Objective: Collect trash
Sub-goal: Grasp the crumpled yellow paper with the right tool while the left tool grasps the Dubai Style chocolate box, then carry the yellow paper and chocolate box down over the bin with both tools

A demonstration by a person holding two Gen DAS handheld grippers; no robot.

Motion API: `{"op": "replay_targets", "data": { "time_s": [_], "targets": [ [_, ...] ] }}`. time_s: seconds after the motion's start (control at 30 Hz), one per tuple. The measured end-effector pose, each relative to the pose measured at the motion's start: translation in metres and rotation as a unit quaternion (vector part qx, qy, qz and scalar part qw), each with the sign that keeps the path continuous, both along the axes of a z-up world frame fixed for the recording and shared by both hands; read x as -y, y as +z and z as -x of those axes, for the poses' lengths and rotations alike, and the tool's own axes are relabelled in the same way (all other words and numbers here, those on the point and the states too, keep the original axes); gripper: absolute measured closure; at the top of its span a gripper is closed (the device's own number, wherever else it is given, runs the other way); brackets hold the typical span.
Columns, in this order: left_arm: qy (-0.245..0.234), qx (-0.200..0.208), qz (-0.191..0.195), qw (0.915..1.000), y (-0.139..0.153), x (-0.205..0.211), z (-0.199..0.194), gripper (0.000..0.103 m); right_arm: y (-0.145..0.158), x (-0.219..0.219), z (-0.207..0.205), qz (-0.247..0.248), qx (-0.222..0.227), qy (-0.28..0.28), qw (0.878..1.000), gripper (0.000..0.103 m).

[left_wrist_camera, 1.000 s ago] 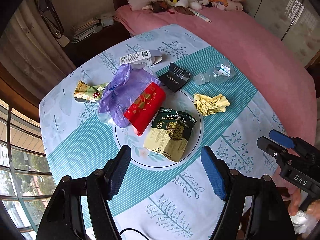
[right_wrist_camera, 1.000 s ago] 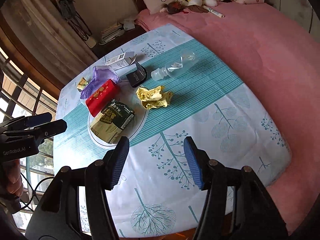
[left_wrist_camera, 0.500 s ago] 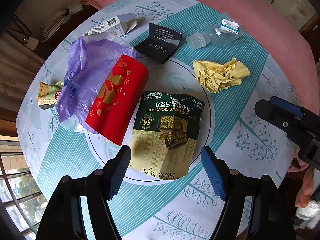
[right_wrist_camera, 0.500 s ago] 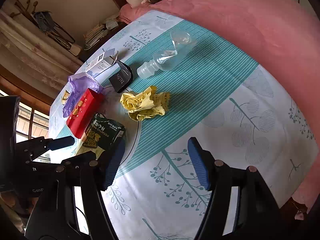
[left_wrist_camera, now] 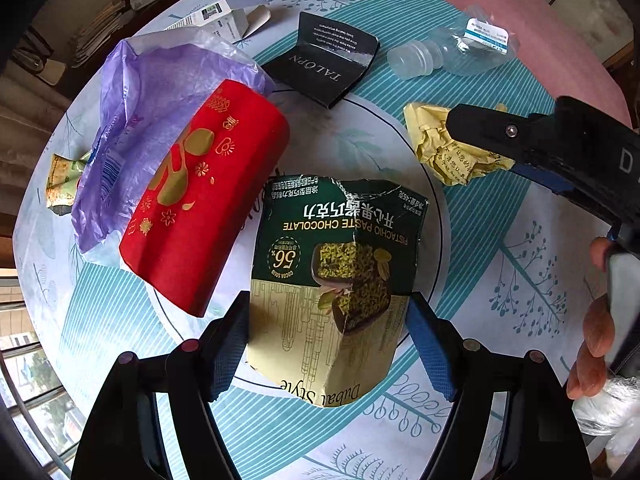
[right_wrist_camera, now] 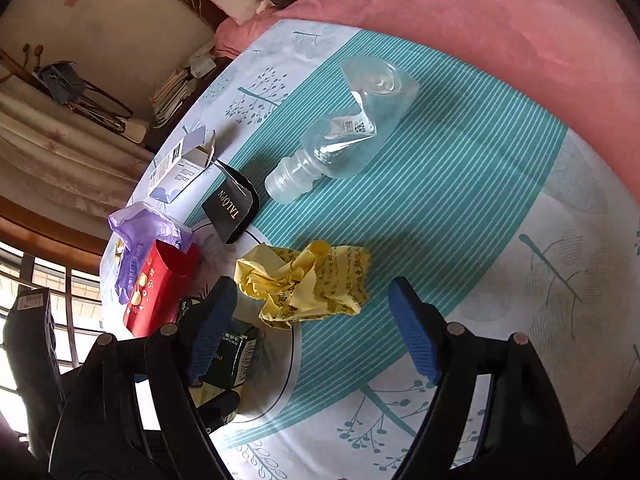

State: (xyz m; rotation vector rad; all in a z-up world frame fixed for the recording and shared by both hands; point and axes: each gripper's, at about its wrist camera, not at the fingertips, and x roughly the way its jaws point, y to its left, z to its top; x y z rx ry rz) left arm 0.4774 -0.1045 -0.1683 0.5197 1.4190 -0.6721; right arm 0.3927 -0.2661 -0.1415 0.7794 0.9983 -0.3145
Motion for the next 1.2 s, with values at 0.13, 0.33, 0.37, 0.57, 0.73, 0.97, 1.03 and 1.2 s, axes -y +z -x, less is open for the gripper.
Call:
{"op": "replay_targets", "data": {
  "time_s": [0.13,0.33,0.37,0.57,0.73,0.97,1.03,1.2],
  "targets": [
    [0.011,-0.009,0.004,0.9999,-0.011,0.001,0.001,0.027,-0.009,-0.002,-0.009,0.016,-0.002,-0.009,1.000,0.040],
    [0.029,-0.022,0.020,0.9991,-0.016,-0.004,0.011,0.039,-0.008,-0.017,-0.007,0.013,0.008,0.032,0.999,0.071],
    [0.032,-0.025,0.022,0.9989,-0.017,-0.005,0.013,0.039,-0.007,-0.019,-0.003,0.014,0.007,0.033,0.999,0.071],
    [0.035,-0.029,0.032,0.9985,-0.015,-0.008,0.045,0.043,0.011,-0.011,0.048,0.018,0.013,0.030,0.999,0.073],
    [0.032,-0.024,0.043,0.9982,0.002,-0.009,0.075,0.044,0.026,0.001,0.105,0.018,0.013,0.019,1.000,0.073],
    [0.046,-0.012,0.056,0.9973,0.039,0.000,0.134,0.044,0.037,-0.010,0.175,0.003,0.006,0.052,0.999,0.073],
    [0.056,-0.010,0.061,0.9965,0.052,-0.001,0.153,0.044,0.046,-0.015,0.195,0.008,0.012,0.075,0.997,0.073],
    [0.097,0.000,0.064,0.9933,0.078,-0.014,0.215,0.044,0.073,-0.017,0.248,0.022,0.037,0.130,0.991,0.073]
  ]
}}
